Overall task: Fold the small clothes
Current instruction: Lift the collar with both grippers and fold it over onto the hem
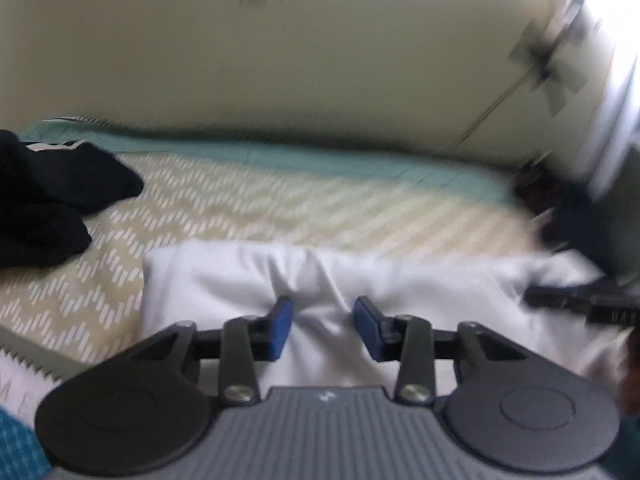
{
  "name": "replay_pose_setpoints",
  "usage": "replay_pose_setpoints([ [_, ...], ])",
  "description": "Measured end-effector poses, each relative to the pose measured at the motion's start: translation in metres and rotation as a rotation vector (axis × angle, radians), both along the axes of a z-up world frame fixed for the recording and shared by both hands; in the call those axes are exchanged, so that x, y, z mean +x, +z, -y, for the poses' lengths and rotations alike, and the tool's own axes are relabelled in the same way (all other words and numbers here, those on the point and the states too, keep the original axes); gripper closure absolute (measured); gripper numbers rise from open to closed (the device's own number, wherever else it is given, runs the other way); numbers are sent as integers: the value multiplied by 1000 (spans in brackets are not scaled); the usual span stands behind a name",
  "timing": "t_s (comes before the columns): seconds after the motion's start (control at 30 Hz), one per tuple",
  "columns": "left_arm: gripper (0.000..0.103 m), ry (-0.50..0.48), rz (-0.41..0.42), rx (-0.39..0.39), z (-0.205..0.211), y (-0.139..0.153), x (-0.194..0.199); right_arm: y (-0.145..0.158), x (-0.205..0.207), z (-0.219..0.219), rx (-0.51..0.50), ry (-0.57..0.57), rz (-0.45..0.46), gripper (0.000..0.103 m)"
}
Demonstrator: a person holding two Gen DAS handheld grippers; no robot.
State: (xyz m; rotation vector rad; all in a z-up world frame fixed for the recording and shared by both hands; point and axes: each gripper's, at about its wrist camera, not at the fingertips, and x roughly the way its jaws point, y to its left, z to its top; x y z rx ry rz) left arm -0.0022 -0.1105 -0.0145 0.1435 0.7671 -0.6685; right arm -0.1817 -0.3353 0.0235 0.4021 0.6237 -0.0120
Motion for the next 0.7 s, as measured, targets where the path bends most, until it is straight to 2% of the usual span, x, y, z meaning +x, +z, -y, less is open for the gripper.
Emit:
replay_pose_setpoints([
  [0.03, 69, 11, 20, -7, 2, -4, 4, -13, 18, 7, -49, -36, -63, 103],
  [0.07, 69, 21, 12, -18, 2, -2, 4, -22, 26, 19, -75, -78, -60, 103],
  [0.13, 69, 40, 6, -15, -2, 3, -2, -18, 24, 44, 80, -156, -70, 103],
  [0.17, 68, 44, 22, -12, -6, 7, -9, -12, 15, 47, 100, -182, -58, 103],
  [0.2, 64, 44, 29, -21, -10, 9, -11, -3, 3, 45, 60, -201, -33, 103],
  [0.23, 62, 34, 30, -49, -14, 12, -16, 6, -10, 41, 22, -205, -10, 66],
  [0.27, 59, 19, 30, -79, -17, 14, -21, 12, -23, 41, 31, -185, 21, 54],
  [0.33, 56, 16, 34, -89, -17, 10, -23, 21, -44, 37, 35, -170, 75, 54],
  [0.4, 56, 14, 17, -45, -13, -3, -21, 19, -60, 33, 11, -185, 83, 54],
  [0.43, 56, 9, 23, -21, -12, -11, -23, 11, -64, 33, 11, -193, 67, 60],
  [0.47, 56, -3, 66, -10, -11, -14, -27, -1, -69, 36, -7, -204, 23, 71],
  [0.5, 56, -12, 88, 17, -9, -15, -32, -13, -69, 43, -69, -227, -16, 80],
  [0.57, 54, -12, 98, 55, -5, -13, -37, -19, -81, 46, -157, -241, -2, 80],
  [0.6, 51, -12, 90, 57, -5, -12, -39, -14, -85, 49, -164, -274, -19, 72],
  [0.63, 49, -13, 83, 46, -7, -10, -42, -10, -90, 50, -159, -300, -27, 56],
  [0.7, 43, -19, 82, 10, -12, -8, -46, -3, -97, 53, -117, -324, 2, 53],
])
